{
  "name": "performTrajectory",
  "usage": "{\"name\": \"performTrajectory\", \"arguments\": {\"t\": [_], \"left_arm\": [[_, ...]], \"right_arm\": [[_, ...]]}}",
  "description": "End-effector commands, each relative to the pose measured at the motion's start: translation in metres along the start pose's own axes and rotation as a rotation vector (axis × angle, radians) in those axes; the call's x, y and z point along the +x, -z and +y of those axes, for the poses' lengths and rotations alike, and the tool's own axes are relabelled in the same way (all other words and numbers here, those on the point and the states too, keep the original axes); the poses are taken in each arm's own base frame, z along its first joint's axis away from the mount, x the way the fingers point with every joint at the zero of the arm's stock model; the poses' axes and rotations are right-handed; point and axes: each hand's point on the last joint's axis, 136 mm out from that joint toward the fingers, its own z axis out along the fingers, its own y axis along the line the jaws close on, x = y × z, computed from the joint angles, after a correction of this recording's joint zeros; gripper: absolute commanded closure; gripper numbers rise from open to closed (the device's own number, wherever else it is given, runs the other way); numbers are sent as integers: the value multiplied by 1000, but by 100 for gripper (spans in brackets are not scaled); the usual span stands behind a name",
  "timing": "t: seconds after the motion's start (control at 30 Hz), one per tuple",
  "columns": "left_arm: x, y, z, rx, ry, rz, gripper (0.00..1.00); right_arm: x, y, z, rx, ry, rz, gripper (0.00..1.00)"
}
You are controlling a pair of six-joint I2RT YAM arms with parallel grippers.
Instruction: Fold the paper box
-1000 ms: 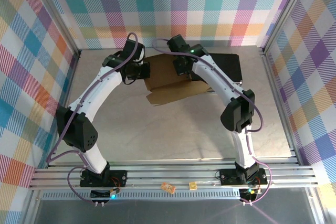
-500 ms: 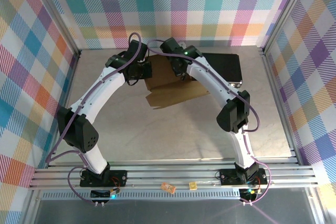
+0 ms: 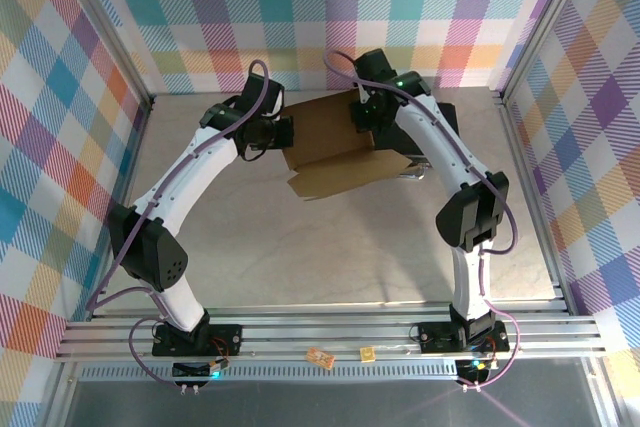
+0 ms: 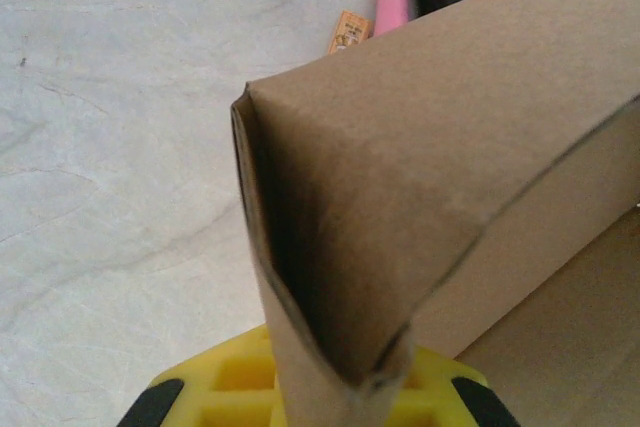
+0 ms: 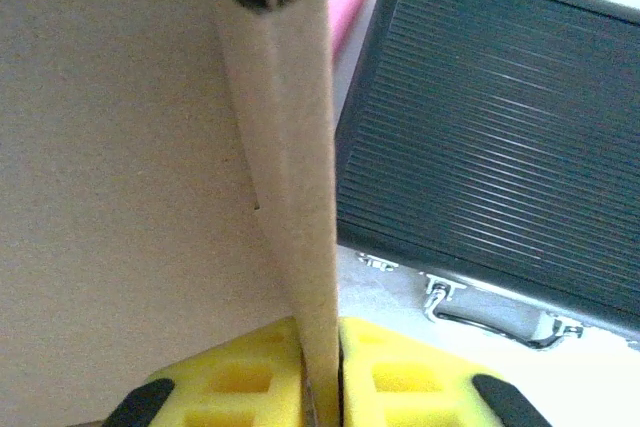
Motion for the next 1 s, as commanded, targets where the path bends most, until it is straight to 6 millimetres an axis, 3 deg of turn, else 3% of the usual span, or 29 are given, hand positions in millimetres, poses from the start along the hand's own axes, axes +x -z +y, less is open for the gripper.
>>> {"name": "performTrajectory", "arguments": {"t": [0.0, 0.17, 0.33, 0.57, 0.97], "left_arm": [[2, 16, -23, 109, -67, 16, 100], [1, 18, -24, 120, -68, 13, 100], [0, 18, -22, 114, -66, 10, 100], [0, 17, -18, 98, -61, 13, 100], [-3, 18, -18, 96, -52, 10, 100]], "right_arm": [[-22, 13, 14, -106, 6, -92, 83], [-27, 10, 8, -133, 3, -97, 76], [-27, 4, 4, -151, 0, -86, 76], [-11, 3, 1, -138, 22, -41, 76], [4, -1, -27, 84, 86, -16, 99]]}}
